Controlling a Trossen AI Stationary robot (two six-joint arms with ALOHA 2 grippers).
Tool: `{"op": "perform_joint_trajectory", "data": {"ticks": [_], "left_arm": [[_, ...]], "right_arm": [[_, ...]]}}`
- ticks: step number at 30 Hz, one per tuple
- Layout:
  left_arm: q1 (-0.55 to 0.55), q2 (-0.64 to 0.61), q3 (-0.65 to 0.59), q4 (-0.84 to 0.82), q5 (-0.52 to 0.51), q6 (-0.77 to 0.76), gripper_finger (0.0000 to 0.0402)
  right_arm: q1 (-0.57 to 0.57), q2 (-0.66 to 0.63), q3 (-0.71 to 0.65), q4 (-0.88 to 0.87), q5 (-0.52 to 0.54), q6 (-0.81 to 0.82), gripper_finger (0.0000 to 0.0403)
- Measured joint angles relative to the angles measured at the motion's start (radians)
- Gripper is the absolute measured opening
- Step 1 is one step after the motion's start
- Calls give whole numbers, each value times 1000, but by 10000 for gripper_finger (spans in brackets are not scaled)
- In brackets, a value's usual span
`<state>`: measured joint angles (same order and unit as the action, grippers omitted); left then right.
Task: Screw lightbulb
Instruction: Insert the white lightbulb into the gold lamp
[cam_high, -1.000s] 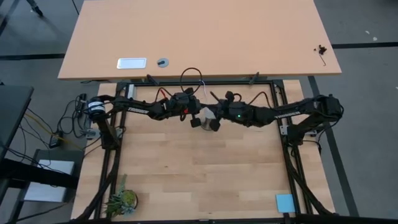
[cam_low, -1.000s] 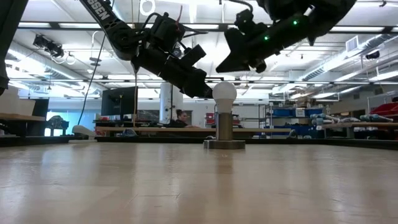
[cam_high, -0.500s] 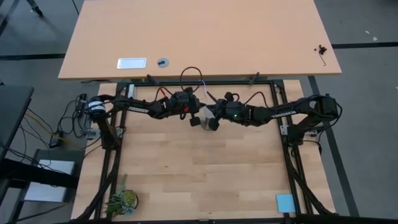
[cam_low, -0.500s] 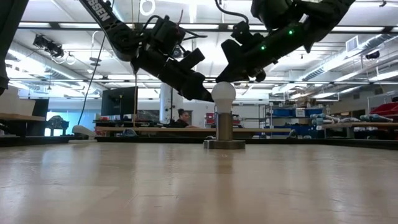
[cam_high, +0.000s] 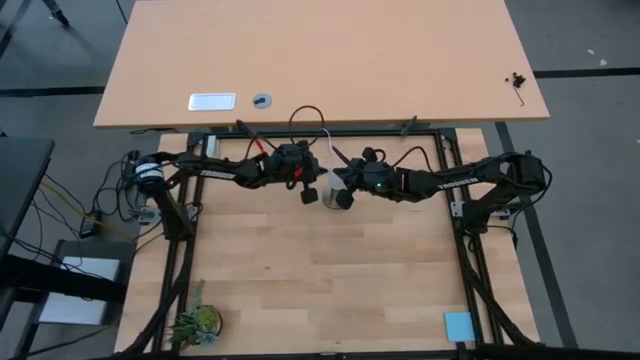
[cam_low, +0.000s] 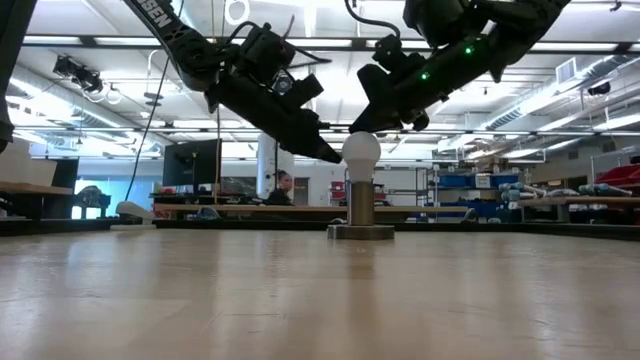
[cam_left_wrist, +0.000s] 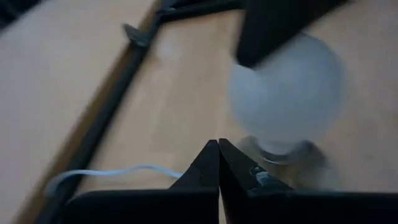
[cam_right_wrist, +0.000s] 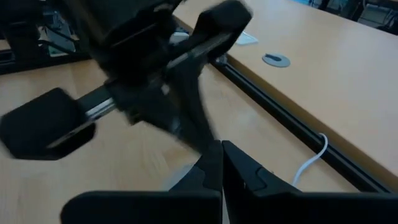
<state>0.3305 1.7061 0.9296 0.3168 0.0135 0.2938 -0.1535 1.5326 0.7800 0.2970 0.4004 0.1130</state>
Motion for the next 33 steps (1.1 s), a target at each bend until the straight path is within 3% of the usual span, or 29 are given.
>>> {"op": "perform_joint_trajectory", "data": {"ticks": [8, 33], "left_arm": [[-4, 1, -77, 64, 64, -96, 0], [-37, 169, -75, 117, 78, -175, 0]], "right_arm": [[0, 1, -1, 3, 0, -2, 9], [-3, 3, -3, 20, -1, -32, 9]]}}
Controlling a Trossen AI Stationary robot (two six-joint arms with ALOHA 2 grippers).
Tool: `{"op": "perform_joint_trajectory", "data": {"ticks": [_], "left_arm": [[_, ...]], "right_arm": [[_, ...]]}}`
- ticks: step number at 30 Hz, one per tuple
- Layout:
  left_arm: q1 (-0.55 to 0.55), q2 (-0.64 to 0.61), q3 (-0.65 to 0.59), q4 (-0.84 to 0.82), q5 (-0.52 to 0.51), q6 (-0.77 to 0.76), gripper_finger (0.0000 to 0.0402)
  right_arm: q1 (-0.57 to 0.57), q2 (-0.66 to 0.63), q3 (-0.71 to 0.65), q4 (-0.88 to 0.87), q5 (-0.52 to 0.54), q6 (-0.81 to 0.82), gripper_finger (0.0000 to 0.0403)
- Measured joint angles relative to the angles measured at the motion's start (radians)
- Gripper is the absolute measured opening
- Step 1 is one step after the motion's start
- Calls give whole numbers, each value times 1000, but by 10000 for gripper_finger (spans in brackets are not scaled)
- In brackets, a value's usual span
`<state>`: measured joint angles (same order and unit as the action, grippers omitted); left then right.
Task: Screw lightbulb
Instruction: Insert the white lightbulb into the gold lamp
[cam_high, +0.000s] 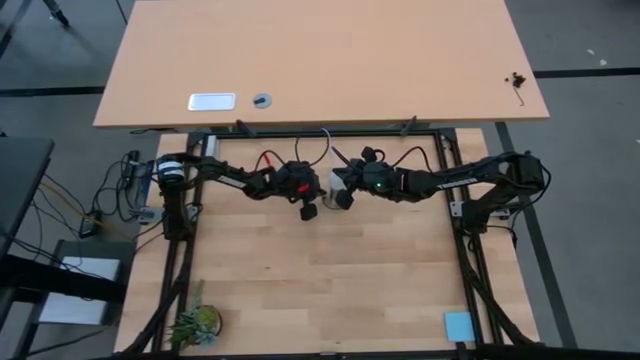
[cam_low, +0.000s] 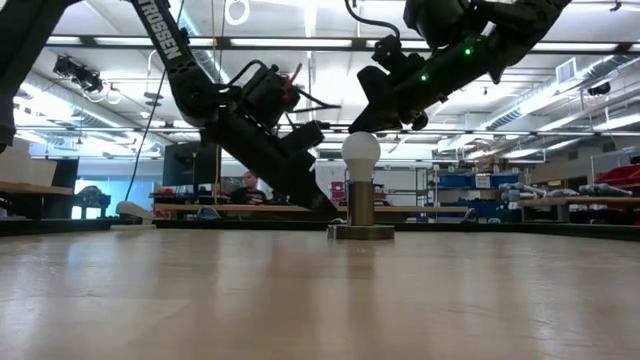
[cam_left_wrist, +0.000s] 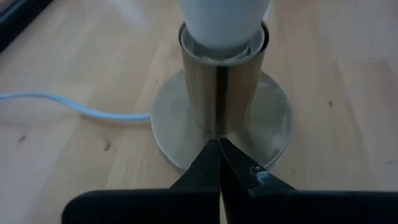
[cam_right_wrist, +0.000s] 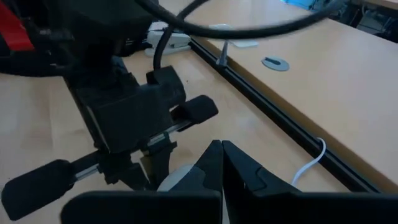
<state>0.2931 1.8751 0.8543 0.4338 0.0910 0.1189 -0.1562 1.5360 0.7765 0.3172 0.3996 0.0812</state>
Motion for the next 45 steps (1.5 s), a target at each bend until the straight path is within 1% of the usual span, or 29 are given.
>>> {"op": "perform_joint_trajectory", "data": {"ticks": [11, 14, 23, 37, 40, 45], "left_arm": [[-3, 47, 1, 51, -11, -20, 0], [-3, 49, 2, 53, -11, -21, 0], [-3, 49, 2, 52, -8, -23, 0], [-3, 50, 2, 55, 5, -24, 0], [-3, 50, 2, 55, 5, -23, 0], [-3, 50, 2, 55, 5, -23, 0]], "right_arm": [[0, 0, 0, -1, 0, -7, 9], [0, 0, 0, -2, 0, -24, 15], [0, 1, 12, 13, 0, -33, 52], [0, 5, 53, -11, -1, -85, 138], [0, 5, 54, -22, -1, -85, 146], [0, -4, 55, -25, -1, -86, 149]]}}
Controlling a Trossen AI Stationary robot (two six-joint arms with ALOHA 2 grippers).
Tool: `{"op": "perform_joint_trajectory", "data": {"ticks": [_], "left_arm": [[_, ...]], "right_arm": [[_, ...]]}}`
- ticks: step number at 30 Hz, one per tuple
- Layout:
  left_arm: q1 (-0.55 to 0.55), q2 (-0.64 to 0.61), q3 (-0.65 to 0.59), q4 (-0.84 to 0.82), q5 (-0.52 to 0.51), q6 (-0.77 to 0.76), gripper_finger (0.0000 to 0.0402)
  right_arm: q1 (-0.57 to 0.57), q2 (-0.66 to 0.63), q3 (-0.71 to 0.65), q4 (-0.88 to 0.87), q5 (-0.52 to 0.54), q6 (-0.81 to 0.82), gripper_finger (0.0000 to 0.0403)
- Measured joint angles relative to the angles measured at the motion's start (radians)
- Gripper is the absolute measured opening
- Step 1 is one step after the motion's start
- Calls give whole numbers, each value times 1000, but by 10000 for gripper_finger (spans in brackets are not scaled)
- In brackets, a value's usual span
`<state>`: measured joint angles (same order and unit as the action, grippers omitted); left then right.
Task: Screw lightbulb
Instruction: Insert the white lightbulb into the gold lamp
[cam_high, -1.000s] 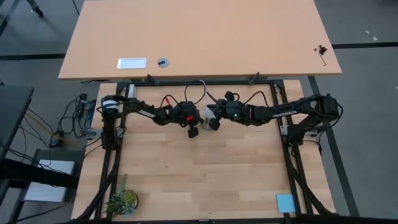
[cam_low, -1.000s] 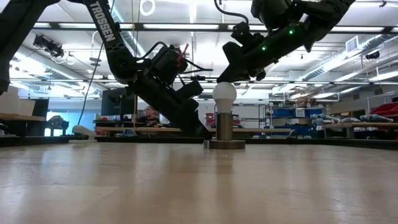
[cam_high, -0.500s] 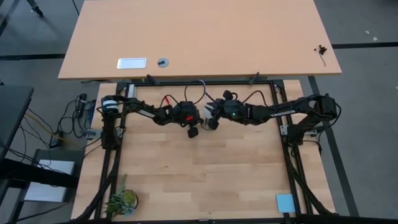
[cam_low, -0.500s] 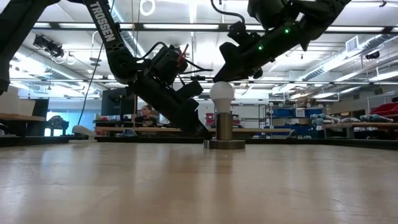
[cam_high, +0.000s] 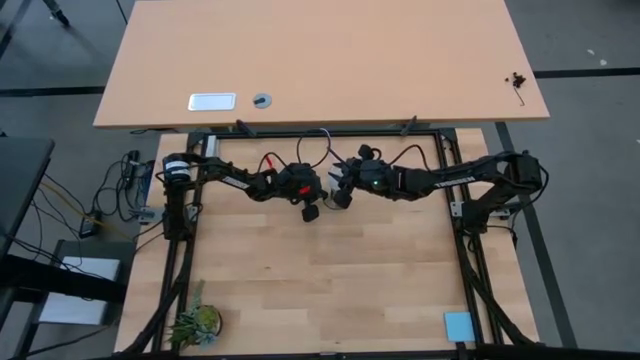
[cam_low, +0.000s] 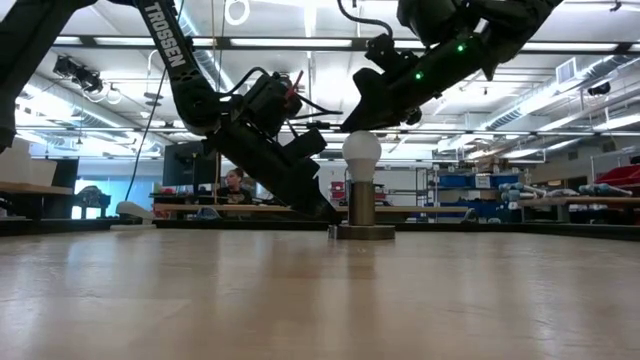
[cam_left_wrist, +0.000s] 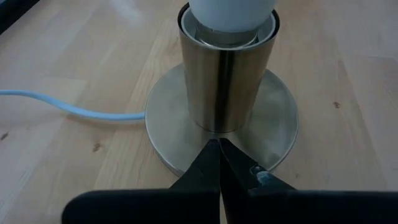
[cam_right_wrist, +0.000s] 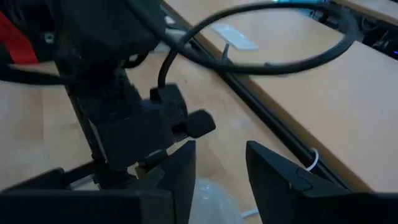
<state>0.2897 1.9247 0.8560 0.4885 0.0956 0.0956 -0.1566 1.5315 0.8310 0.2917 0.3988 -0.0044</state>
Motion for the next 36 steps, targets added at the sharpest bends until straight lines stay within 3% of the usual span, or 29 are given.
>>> {"op": "perform_joint_trajectory", "data": {"ticks": [6, 14, 21, 29, 36], "left_arm": [[0, 0, 0, 0, 0, 0, 0], [0, 0, -1, 6, 0, 0, 0], [0, 0, -1, 9, 0, 0, 0], [-2, 0, -1, 8, 0, 0, 0], [-2, 0, -1, 8, 3, 0, 0]], "right_arm": [[-8, -91, 15, -46, 0, -16, 150], [-24, -117, 332, -621, -117, 21, 164], [-24, -49, 530, -908, -297, -48, 197], [-28, 12, 558, -967, -342, -188, 246], [-66, 89, 558, -985, -348, -209, 285]]}}
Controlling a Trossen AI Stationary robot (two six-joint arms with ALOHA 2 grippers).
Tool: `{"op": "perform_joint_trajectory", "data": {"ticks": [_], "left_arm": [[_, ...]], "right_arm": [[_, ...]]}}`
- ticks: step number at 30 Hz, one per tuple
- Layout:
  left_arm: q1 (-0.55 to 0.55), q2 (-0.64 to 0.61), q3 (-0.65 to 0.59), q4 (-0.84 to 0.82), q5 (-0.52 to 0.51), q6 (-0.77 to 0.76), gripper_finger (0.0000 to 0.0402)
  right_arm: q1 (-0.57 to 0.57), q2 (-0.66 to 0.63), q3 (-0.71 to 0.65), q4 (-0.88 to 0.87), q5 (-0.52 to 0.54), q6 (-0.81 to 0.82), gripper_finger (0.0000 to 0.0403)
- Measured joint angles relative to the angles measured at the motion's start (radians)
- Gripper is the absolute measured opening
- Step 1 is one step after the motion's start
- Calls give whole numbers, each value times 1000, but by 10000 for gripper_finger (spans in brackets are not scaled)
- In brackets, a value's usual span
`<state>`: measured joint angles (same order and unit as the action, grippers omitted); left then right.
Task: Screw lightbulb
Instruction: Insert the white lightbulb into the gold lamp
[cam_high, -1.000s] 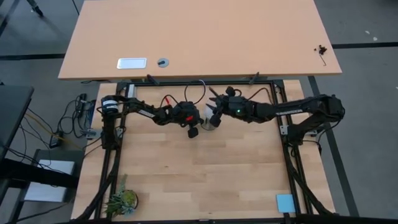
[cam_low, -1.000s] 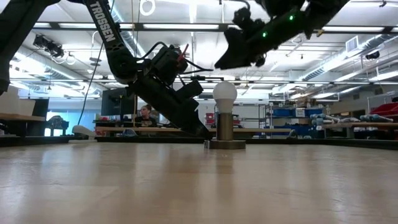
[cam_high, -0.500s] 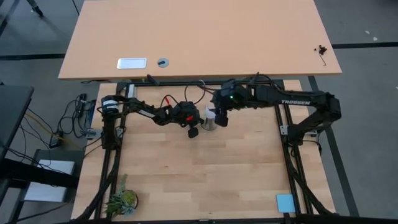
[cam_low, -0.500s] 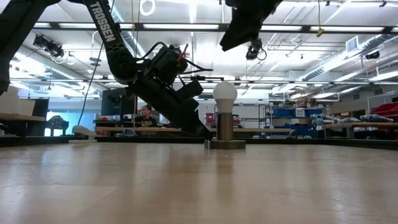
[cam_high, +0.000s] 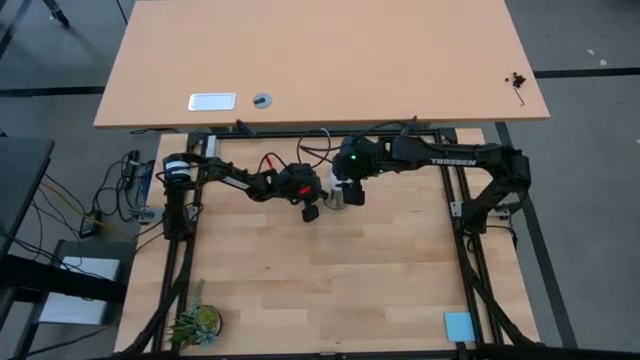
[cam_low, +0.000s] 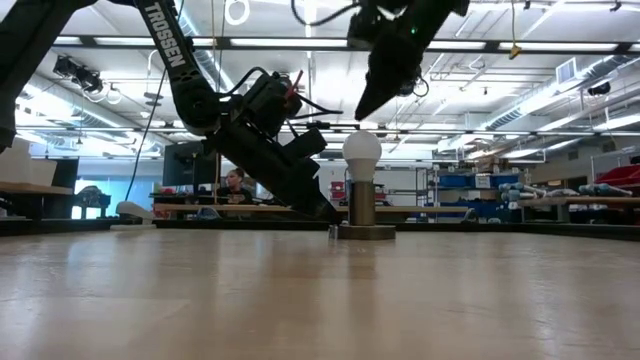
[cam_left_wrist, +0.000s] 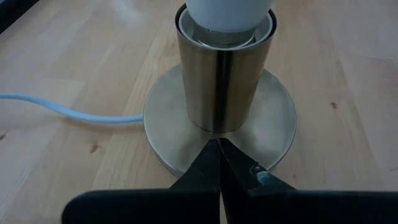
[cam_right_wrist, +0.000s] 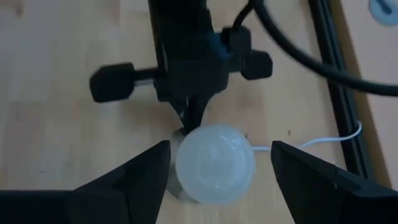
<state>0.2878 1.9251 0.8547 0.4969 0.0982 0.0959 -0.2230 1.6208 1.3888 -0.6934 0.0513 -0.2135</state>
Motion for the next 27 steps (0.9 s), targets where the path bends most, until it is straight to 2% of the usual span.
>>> {"op": "perform_joint_trajectory", "data": {"ticks": [5, 13, 21, 24, 27], "left_arm": [[0, 0, 0, 0, 0, 0, 0], [0, 0, 0, 3, 1, 0, 0], [0, 0, 0, 4, 1, 0, 0], [0, 0, 0, 4, 1, 0, 0], [0, 0, 0, 5, 1, 0, 0]], "right_arm": [[-21, 35, -1, -22, -3, -29, 286], [-51, 60, 0, -38, -69, -29, 268], [-62, 75, 3, -29, -75, -21, 250], [-61, 75, 3, -32, -53, 53, 241], [-63, 75, 3, -43, -41, 201, 233]]}}
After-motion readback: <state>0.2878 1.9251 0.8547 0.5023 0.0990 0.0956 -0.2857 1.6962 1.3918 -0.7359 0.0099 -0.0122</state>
